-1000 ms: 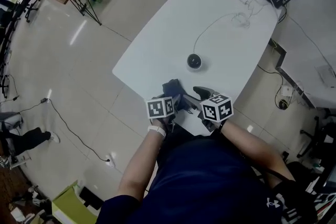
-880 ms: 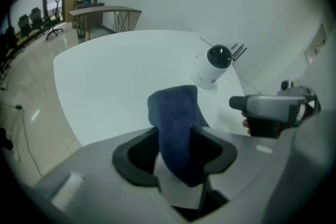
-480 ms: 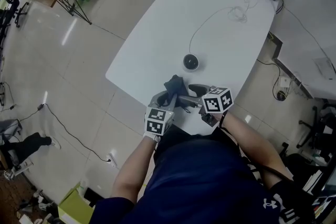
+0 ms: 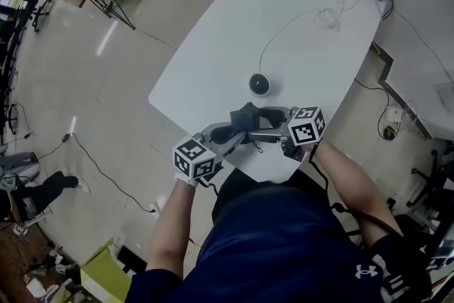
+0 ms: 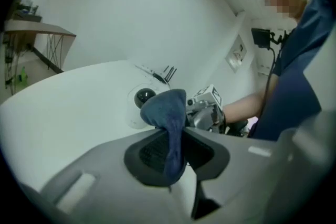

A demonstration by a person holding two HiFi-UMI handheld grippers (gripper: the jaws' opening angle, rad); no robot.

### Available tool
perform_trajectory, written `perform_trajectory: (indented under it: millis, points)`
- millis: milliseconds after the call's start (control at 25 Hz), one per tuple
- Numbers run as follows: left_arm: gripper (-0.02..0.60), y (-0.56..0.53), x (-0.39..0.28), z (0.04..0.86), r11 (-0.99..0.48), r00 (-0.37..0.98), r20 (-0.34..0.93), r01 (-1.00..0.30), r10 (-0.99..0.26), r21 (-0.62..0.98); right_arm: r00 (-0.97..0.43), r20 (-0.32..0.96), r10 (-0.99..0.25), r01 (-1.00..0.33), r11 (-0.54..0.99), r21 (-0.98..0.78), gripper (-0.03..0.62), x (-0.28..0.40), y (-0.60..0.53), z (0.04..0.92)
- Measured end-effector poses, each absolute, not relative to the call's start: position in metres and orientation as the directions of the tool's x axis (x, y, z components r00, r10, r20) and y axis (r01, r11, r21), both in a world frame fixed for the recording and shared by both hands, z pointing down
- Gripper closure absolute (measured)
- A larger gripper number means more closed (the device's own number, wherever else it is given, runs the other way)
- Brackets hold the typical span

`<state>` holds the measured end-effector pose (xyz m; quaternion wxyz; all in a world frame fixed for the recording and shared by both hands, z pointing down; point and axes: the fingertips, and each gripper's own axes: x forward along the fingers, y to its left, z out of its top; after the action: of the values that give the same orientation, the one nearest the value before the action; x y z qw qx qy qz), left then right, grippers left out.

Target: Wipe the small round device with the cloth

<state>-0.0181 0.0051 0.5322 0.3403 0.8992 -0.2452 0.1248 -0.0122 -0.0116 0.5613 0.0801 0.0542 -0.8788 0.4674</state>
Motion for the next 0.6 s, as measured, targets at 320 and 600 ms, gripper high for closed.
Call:
perform_trajectory:
  millis: [320, 600]
  points:
    - [0.518, 0.013, -0.016, 0.458, -0.758, 0.936, 0.259, -0.347, -0.240, 0.553, -0.995, 0.068, 0.066, -0.008, 0.655, -0.756, 0.167, -0.016, 0.001, 0.489]
    - [0.506, -0.006, -0.021, 0.479, -0.700, 0.872, 0.319, -0.488, -0.371, 0.522, -0.997, 0.030, -0.075, -0.068, 0.593, -0.803, 0.342, -0.021, -0.006, 0.484]
